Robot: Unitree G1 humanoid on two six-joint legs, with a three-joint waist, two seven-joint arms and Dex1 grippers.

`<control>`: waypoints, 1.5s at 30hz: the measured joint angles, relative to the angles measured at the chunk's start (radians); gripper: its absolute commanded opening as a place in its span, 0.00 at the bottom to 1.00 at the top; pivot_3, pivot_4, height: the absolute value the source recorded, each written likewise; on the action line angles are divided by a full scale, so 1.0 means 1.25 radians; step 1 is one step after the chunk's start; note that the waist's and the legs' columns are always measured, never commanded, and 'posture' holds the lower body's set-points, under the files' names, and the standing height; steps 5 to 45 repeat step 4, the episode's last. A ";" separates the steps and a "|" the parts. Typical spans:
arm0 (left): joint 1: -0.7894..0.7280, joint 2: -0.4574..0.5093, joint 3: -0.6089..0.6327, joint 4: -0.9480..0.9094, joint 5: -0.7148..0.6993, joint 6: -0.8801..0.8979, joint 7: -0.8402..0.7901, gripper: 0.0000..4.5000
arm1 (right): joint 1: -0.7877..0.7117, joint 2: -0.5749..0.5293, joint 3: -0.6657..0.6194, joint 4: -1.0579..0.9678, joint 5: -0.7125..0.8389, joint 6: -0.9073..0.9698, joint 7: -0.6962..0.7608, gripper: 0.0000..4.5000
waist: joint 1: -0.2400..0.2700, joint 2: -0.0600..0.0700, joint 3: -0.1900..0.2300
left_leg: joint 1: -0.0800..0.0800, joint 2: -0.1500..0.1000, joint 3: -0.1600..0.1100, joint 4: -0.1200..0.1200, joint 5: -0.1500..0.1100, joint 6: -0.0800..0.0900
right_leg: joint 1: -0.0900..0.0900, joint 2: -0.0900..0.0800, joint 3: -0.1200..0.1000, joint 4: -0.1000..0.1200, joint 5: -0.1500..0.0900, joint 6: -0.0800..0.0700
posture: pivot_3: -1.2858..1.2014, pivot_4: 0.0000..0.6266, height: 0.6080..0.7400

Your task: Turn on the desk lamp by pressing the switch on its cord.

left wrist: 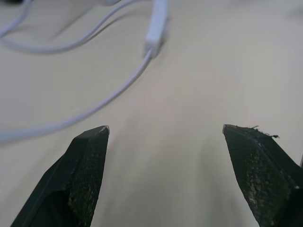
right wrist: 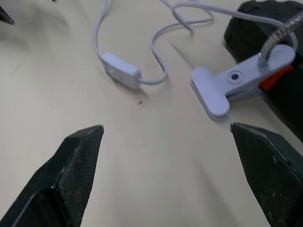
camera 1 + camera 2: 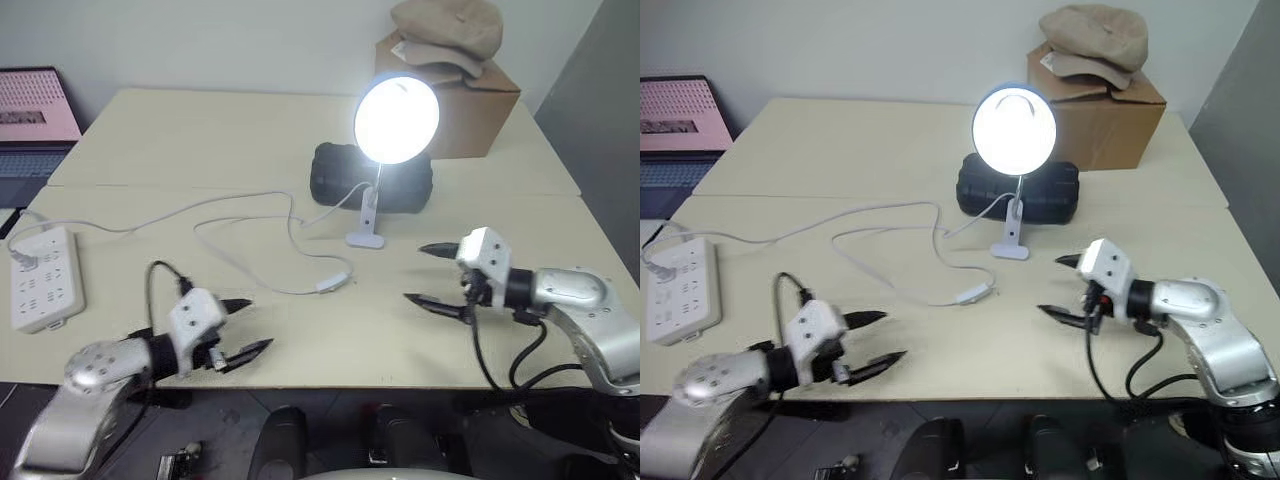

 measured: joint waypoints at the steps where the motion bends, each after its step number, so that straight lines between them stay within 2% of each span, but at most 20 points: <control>1: -0.001 0.000 0.016 -0.006 -0.008 0.009 0.006 0.89 | 0.001 0.000 -0.002 0.001 0.002 -0.011 0.005 1.00 | 0.000 0.000 0.000 | 0.000 0.000 0.000 0.000 0.000 0.000 | 0.000 0.000 0.000 0.000 0.000 -0.001 | 0.52 0.24 1.00; 4: -0.008 0.007 0.031 -0.019 -0.035 0.019 0.004 0.89 | 0.004 0.000 -0.004 0.001 0.011 -0.037 0.014 1.00 | -0.001 0.000 0.000 | 0.000 0.000 0.000 0.000 0.000 0.000 | 0.000 0.000 0.000 0.000 -0.002 -0.003 | 0.52 0.24 1.00; 45: -0.008 0.007 0.031 -0.019 -0.035 0.019 0.004 0.89 | 0.004 0.000 -0.004 0.001 0.011 -0.037 0.014 1.00 | -0.001 0.000 0.000 | 0.000 0.000 0.000 0.000 0.000 0.000 | 0.000 0.000 0.000 0.000 -0.002 -0.003 | 0.52 0.24 1.00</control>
